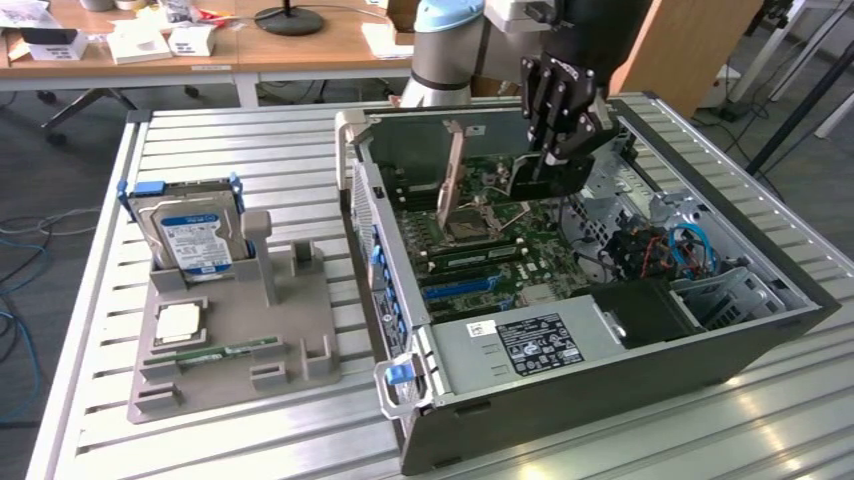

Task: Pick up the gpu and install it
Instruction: 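Insert the gpu into the slot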

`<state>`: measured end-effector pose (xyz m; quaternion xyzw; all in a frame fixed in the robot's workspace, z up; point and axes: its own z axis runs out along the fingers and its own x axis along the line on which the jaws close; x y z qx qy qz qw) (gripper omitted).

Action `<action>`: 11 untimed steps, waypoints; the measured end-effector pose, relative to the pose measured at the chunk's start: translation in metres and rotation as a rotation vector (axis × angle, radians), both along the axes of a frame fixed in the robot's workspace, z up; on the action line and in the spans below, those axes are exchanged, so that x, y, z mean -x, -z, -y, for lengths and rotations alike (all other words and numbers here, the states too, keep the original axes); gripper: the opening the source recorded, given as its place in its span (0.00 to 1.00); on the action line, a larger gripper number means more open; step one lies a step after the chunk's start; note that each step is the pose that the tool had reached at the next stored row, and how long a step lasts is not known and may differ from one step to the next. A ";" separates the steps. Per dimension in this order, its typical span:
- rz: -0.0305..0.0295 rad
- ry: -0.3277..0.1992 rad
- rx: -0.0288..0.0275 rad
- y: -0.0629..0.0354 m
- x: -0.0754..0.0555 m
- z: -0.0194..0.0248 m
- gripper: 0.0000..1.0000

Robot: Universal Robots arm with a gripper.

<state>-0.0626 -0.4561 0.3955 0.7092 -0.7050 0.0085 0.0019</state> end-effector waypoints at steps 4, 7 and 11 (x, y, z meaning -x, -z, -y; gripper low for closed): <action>0.0000 0.001 0.0000 0.0047 0.001 -0.0008 0.26; 0.0000 0.001 0.0002 0.0053 0.001 -0.0009 0.26; 0.0000 0.002 0.0000 0.0057 0.001 -0.0009 0.26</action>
